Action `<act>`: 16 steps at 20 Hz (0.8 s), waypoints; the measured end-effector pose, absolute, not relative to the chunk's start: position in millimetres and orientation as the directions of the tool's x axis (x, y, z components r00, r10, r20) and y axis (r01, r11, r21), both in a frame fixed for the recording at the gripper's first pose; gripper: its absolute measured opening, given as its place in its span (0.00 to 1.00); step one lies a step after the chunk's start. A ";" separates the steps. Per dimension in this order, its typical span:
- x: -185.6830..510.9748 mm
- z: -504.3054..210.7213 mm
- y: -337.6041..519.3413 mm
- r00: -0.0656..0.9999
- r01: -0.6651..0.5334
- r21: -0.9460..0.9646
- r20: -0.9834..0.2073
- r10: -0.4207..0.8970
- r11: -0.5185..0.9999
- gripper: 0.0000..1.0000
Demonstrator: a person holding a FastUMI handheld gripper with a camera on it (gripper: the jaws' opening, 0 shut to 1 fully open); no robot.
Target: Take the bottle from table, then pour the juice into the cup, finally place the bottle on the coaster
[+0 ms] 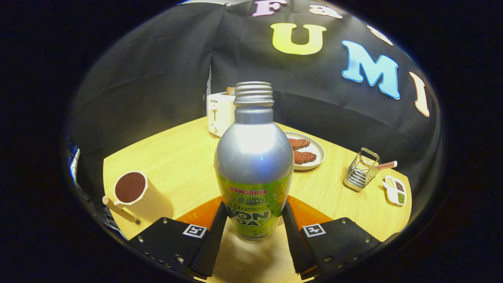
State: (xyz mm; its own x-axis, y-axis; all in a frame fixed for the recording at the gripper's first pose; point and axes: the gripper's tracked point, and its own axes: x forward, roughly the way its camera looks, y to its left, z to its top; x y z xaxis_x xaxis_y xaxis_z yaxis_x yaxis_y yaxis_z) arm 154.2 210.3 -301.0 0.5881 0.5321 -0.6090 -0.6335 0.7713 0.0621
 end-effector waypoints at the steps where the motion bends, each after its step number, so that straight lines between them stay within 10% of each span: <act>1: 158.2 -302.3 210.5 0.596 -0.629 0.062 -0.602 0.531 0.775 0.74; 16: 205.9 -336.4 221.6 0.649 -0.582 0.086 -0.550 0.526 0.808 0.77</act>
State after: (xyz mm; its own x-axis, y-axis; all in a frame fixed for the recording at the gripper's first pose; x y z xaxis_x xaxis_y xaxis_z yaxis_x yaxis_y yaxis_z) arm 205.9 221.6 -336.4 0.6488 0.5260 -0.5499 -0.5823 0.8084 0.0863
